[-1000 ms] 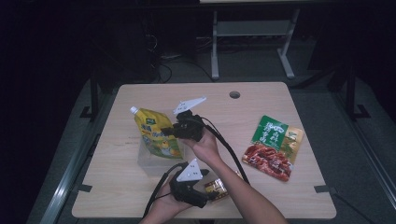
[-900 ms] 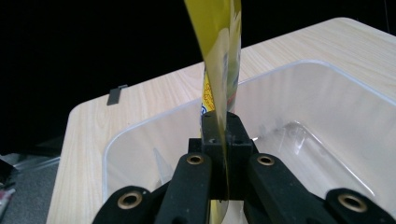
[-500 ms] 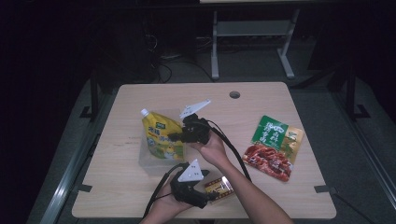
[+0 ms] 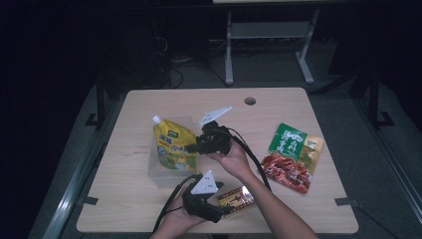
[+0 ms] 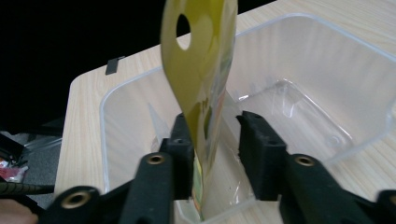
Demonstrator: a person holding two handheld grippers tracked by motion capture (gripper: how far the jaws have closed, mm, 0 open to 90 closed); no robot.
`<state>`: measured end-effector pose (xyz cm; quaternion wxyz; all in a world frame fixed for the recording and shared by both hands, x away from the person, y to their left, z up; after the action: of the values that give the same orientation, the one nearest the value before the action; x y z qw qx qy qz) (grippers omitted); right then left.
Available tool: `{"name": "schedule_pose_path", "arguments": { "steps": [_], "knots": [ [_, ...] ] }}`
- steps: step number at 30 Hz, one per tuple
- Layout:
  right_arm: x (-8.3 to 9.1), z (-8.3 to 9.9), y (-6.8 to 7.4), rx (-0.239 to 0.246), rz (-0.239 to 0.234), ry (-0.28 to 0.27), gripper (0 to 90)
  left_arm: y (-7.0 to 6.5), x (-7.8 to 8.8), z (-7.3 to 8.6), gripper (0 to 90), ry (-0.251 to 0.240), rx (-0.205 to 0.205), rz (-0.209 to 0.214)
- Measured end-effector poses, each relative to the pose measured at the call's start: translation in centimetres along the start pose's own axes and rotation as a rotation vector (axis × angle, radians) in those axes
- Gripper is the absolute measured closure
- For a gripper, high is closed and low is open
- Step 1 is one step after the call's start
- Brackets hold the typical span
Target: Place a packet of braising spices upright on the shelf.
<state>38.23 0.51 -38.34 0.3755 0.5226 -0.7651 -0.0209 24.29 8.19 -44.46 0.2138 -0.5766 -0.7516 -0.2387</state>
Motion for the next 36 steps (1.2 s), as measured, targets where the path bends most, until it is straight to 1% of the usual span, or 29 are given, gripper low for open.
{"name": "schedule_pose_path", "arguments": {
  "steps": [3, 4, 9, 10, 11, 12, 14, 15, 17, 20, 22, 26, 29, 32, 33, 36],
  "knots": [
    [0.8, 0.2, -0.1, -0.003, 0.008, -0.006, 57.8, 0.0, 0.0, -0.1, 22.3, 0.002, -0.003, -0.003],
    [1.2, 0.3, -0.1, -0.012, 0.008, -0.007, 55.2, 0.0, 0.0, -0.1, 22.5, 0.003, -0.005, -0.004],
    [2.7, 0.6, -0.3, -0.020, 0.003, -0.018, 49.1, 0.1, -0.1, 0.0, 22.5, 0.017, -0.002, -0.004],
    [3.0, 0.7, -0.3, -0.025, 0.003, -0.015, 48.6, 0.1, -0.1, 0.0, 22.5, 0.017, 0.000, -0.004],
    [3.2, 0.9, -0.4, -0.016, 0.009, -0.011, 48.3, 0.1, -0.1, 0.0, 22.5, 0.016, 0.000, -0.005],
    [3.4, 1.0, -0.4, -0.018, 0.011, -0.012, 47.6, 0.1, -0.1, 0.0, 22.5, 0.017, 0.000, -0.007],
    [3.8, 1.2, -0.5, -0.034, 0.005, -0.009, 46.6, 0.2, -0.1, 0.0, 22.4, 0.018, 0.000, -0.008],
    [4.0, 1.2, -0.6, -0.037, 0.005, -0.013, 46.1, 0.2, -0.1, 0.0, 22.4, 0.013, 0.005, -0.010],
    [4.5, 1.4, -0.7, -0.038, 0.005, -0.025, 45.5, 0.3, -0.1, 0.0, 22.3, 0.020, -0.001, -0.009],
    [5.1, 1.6, -0.8, -0.036, 0.018, -0.030, 44.0, 0.2, -0.2, 0.0, 22.2, 0.021, 0.006, -0.007],
    [5.5, 1.8, -0.9, -0.045, 0.022, -0.025, 43.8, 0.2, -0.3, 0.1, 22.2, 0.029, 0.002, -0.008],
    [6.2, 2.2, -1.3, -0.051, 0.030, -0.035, 43.4, 0.1, -0.3, 0.0, 22.1, 0.032, 0.002, -0.007],
    [6.7, 2.6, -1.5, -0.058, 0.037, -0.039, 42.7, 0.2, -0.4, 0.1, 21.9, 0.043, -0.003, -0.012],
    [7.3, 2.9, -1.7, -0.074, 0.039, -0.041, 41.9, 0.2, -0.4, 0.1, 21.7, 0.048, -0.006, -0.012],
    [7.5, 3.0, -1.8, -0.067, 0.043, -0.045, 41.6, 0.3, -0.4, 0.1, 21.7, 0.048, -0.009, -0.013],
    [8.4, 3.5, -1.9, -0.068, 0.064, -0.042, 40.2, 0.3, -0.3, 0.1, 21.6, 0.050, -0.013, -0.016]
  ]
}}
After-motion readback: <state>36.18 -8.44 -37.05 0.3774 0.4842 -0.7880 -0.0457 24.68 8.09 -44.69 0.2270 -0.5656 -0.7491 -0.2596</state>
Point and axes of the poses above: each handheld gripper's, and its own axes: x roughly backward along the jaws, z roughly out of its underside, y roughly to its left, the point moved 2 cm from there along -x, roughly forward along the jaws, and after that the axes turned 14 degrees about -x, right-handed, at the moved point
